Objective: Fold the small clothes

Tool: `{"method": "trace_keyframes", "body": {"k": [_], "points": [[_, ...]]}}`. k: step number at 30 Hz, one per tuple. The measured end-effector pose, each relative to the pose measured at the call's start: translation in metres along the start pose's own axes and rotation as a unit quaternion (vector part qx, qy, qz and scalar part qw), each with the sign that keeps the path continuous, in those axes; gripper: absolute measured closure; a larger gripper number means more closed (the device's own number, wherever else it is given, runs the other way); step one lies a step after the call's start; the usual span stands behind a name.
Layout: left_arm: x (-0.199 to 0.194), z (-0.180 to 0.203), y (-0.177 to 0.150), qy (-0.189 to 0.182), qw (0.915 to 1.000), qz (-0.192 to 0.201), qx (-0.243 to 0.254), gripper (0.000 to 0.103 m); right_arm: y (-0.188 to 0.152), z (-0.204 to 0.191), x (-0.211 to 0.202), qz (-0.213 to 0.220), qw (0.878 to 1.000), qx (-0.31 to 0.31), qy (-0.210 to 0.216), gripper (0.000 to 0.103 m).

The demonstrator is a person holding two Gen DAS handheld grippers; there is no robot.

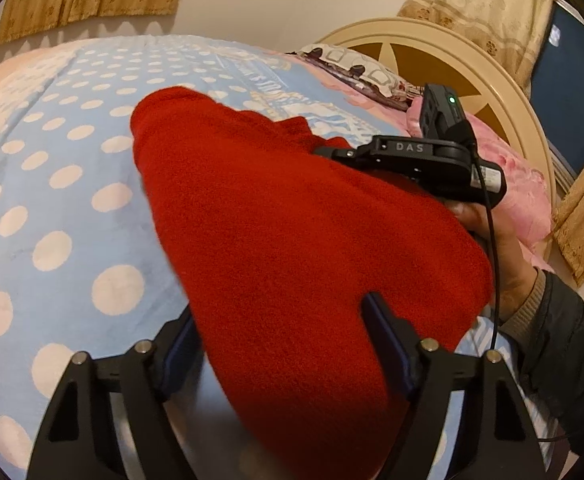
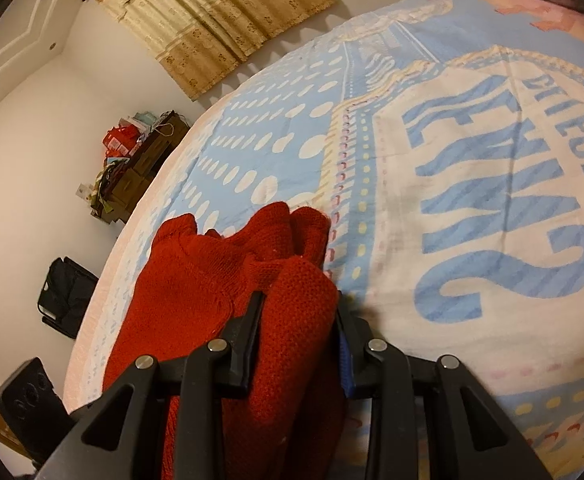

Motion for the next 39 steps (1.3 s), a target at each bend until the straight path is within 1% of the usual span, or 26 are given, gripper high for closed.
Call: {"method": "trace_keyframes", "body": {"k": [2, 4, 5, 6, 7, 9, 10, 12, 15, 18, 26, 32, 39], "points": [[0.001, 0.0, 0.001, 0.0, 1.0, -0.002, 0.005, 0.026, 0.001, 0.0, 0.002, 0.002, 1.0, -0.007, 0.002, 0.073], [0.003, -0.002, 0.001, -0.009, 0.9999, -0.006, -0.003, 0.026, 0.003, 0.003, 0.005, -0.003, 1.0, 0.006, 0.02, 0.075], [0.002, -0.002, 0.002, -0.012, 0.9999, -0.005, -0.003, 0.029, 0.003, 0.004, 0.005, -0.004, 1.0, 0.012, 0.023, 0.076], [0.002, -0.001, 0.002, -0.013, 0.9999, -0.004, 0.002, 0.035, 0.003, 0.004, 0.005, -0.002, 1.0, 0.01, 0.021, 0.076], [0.0, 0.001, 0.002, -0.009, 0.9999, -0.003, 0.009, 0.038, 0.003, 0.002, 0.004, 0.001, 1.0, 0.002, 0.014, 0.077], [-0.003, 0.005, 0.003, -0.001, 0.9997, -0.003, 0.024, 0.049, 0.002, -0.005, 0.001, 0.007, 1.0, -0.014, -0.003, 0.08], [-0.006, 0.007, 0.003, 0.002, 0.9996, -0.003, 0.029, 0.051, 0.001, -0.008, -0.003, 0.011, 1.0, -0.02, -0.006, 0.081], [-0.012, 0.007, 0.003, 0.008, 0.9994, -0.004, 0.034, 0.058, 0.003, -0.011, -0.011, 0.015, 1.0, -0.013, 0.002, 0.084], [-0.024, 0.01, 0.005, 0.011, 0.9991, -0.005, 0.041, 0.06, 0.005, -0.018, -0.022, 0.023, 1.0, 0.004, 0.021, 0.085], [-0.036, 0.013, 0.005, 0.023, 0.9983, 0.0, 0.053, 0.061, 0.002, -0.031, -0.026, 0.023, 1.0, -0.001, 0.022, 0.086], [-0.068, 0.008, -0.002, 0.042, 0.9975, 0.017, 0.054, 0.062, -0.015, -0.062, -0.033, 0.017, 0.999, 0.012, 0.047, 0.089], [-0.096, 0.007, -0.002, 0.052, 0.9966, 0.036, 0.053, 0.063, -0.024, -0.087, -0.041, 0.018, 0.998, 0.009, 0.068, 0.089], [-0.128, 0.0, -0.01, 0.068, 0.9951, 0.052, 0.049, 0.063, -0.033, -0.13, -0.046, 0.016, 0.995, -0.004, 0.094, 0.089]]}}
Point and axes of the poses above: each gripper's, at about its wrist camera, not at the fingertips, and x roughly the way its jaws point, z to its right, y to its top, the point moved 9 cm from there along x, roughly the way its jaws point, and after that the axes turned 13 degrees about -y, right-handed, at the moved point
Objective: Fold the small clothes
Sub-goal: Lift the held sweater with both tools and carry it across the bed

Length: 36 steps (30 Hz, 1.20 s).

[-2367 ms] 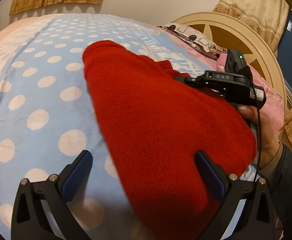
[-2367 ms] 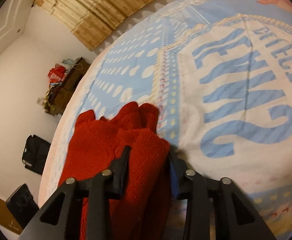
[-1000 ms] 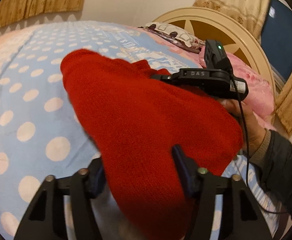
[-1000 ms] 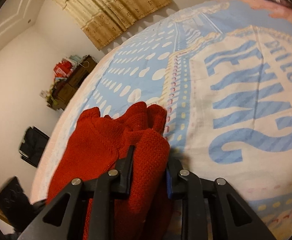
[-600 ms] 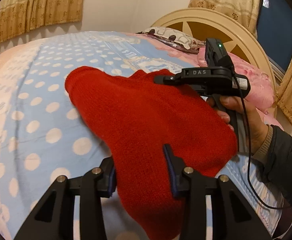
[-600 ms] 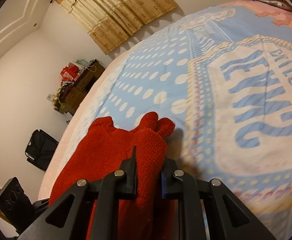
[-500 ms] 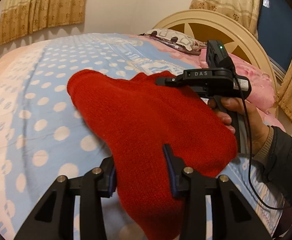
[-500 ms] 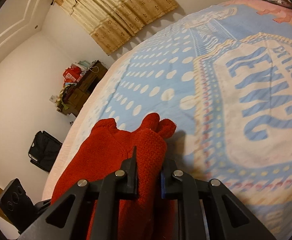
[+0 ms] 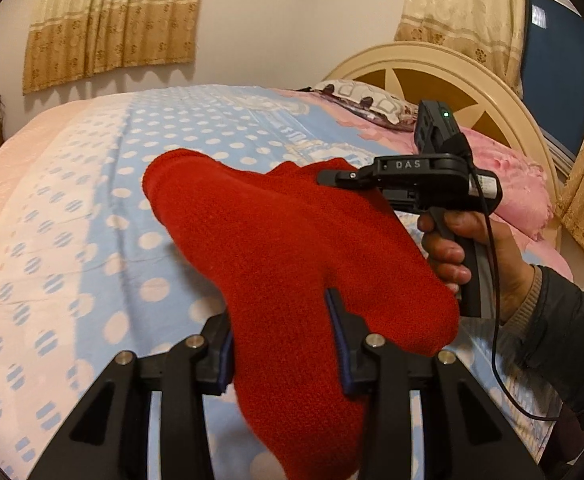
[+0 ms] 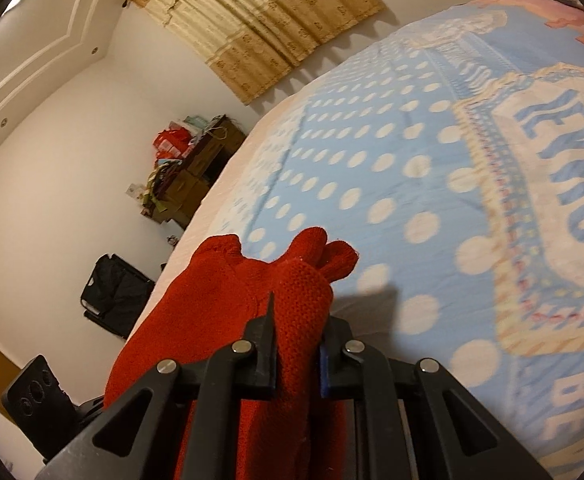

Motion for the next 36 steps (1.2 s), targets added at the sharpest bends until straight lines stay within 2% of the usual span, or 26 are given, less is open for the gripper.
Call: {"method": "trace_keyframes", "body": {"k": [22, 36], "points": [[-0.099, -0.056, -0.035, 0.066, 0.9954, 0.051, -0.047, 0.063, -0.039, -0.147, 0.056, -0.043, 0.995, -0.07, 0.055, 0.089], [-0.128, -0.084, -0.056, 0.087, 0.9906, 0.068, -0.08, 0.063, -0.061, -0.208, 0.094, -0.07, 0.99, -0.101, 0.072, 0.089]]}}
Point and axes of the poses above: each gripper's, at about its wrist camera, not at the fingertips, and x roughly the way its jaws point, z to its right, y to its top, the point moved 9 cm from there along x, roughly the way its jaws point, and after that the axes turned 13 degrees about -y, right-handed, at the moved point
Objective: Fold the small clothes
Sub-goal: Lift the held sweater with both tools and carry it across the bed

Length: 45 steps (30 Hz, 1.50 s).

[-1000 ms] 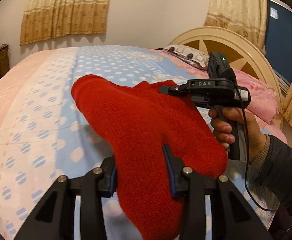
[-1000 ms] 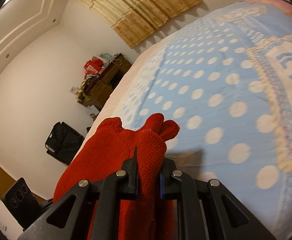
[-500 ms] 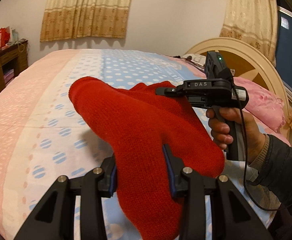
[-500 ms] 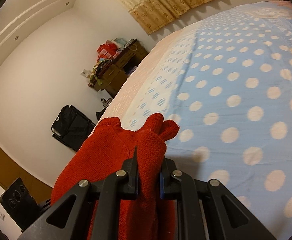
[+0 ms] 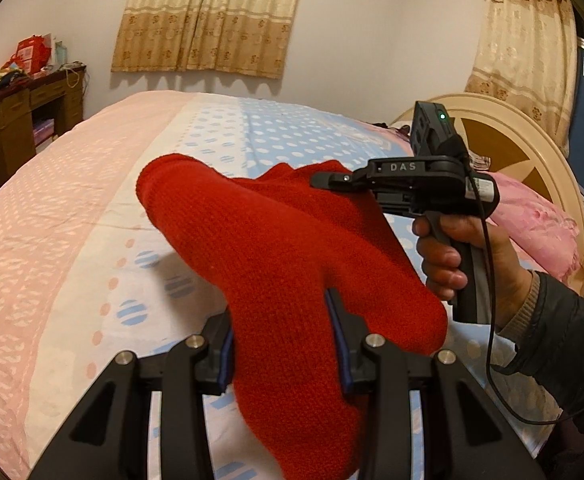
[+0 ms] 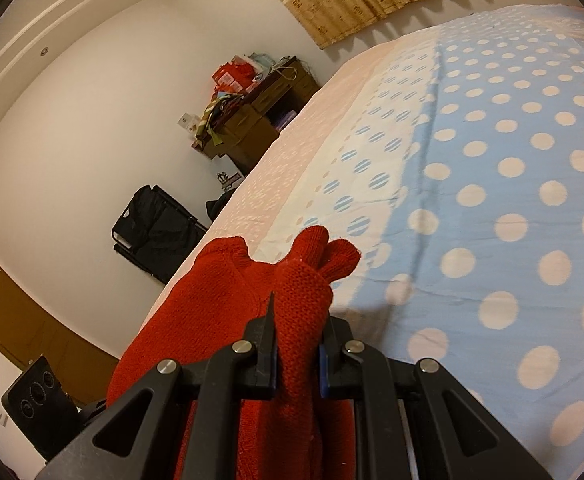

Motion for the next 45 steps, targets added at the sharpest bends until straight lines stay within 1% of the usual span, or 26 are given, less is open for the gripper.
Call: {"method": "trace_keyframes", "body": {"k": [11, 28, 45], "points": [[-0.013, -0.015, -0.006, 0.015, 0.9997, 0.01, -0.019, 0.063, 0.002, -0.027, 0.027, -0.015, 1.0, -0.015, 0.009, 0.089], [-0.026, -0.042, -0.018, 0.033, 0.9983, 0.013, -0.045, 0.063, -0.01, -0.061, 0.072, -0.045, 0.998, -0.033, 0.022, 0.089], [-0.032, -0.052, -0.037, 0.046, 0.9975, -0.002, -0.053, 0.063, -0.02, -0.077, 0.103, -0.072, 0.996, -0.043, 0.027, 0.089]]}}
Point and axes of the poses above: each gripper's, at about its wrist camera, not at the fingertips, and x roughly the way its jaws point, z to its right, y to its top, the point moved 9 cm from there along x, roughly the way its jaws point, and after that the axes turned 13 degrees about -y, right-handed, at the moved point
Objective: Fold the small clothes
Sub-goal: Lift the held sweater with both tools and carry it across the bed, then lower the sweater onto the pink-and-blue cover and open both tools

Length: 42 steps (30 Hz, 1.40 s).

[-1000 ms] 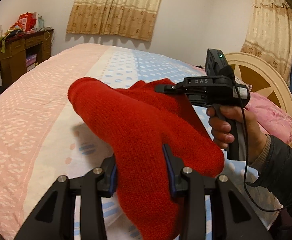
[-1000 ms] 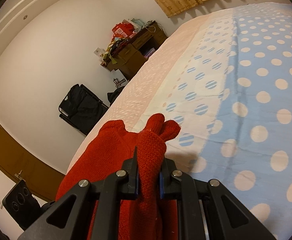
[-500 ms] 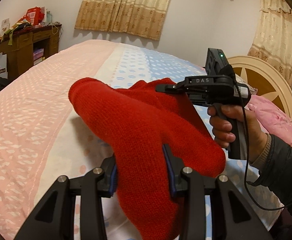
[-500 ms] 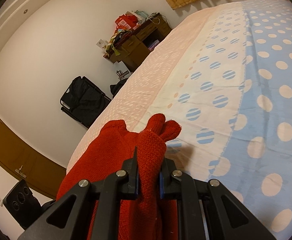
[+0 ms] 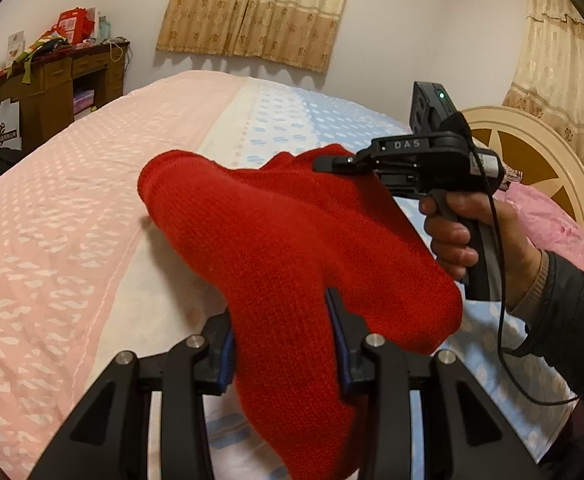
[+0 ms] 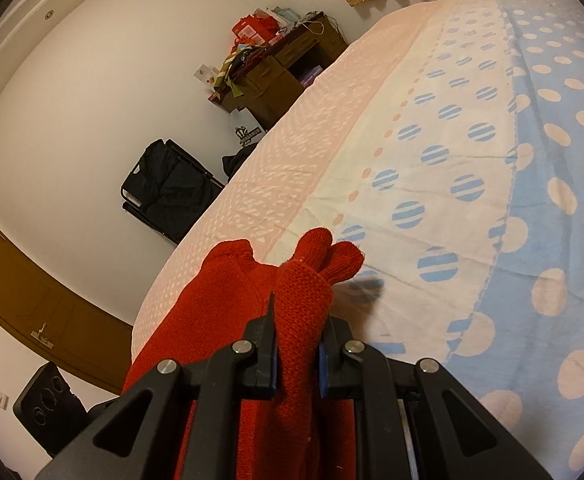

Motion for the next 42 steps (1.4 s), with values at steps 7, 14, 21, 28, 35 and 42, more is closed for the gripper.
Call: {"method": "trace_keyframes", "body": {"k": [7, 14, 21, 28, 35, 42], "points": [[-0.002, -0.009, -0.013, 0.001, 0.9999, -0.009, -0.013, 0.063, -0.004, -0.005, 0.014, -0.011, 1.0, -0.003, -0.003, 0.089], [0.0, -0.012, -0.02, -0.006, 0.9997, -0.009, -0.02, 0.063, -0.006, -0.002, 0.026, -0.02, 1.0, 0.0, -0.011, 0.089], [-0.001, -0.014, -0.021, -0.017, 0.9994, 0.0, -0.03, 0.062, -0.012, 0.004, 0.04, -0.035, 0.999, 0.007, -0.027, 0.089], [0.001, -0.012, -0.015, -0.009, 0.9995, -0.003, -0.032, 0.054, -0.02, 0.015, 0.039, -0.053, 0.997, 0.029, -0.042, 0.082], [-0.004, -0.014, -0.013, 0.011, 0.9996, 0.003, -0.026, 0.039, -0.042, 0.004, -0.012, -0.023, 0.999, 0.004, -0.048, 0.07], [-0.005, -0.029, 0.002, 0.081, 0.9964, 0.019, -0.016, 0.021, -0.087, -0.043, -0.075, 0.039, 0.997, -0.065, -0.033, 0.069]]}}
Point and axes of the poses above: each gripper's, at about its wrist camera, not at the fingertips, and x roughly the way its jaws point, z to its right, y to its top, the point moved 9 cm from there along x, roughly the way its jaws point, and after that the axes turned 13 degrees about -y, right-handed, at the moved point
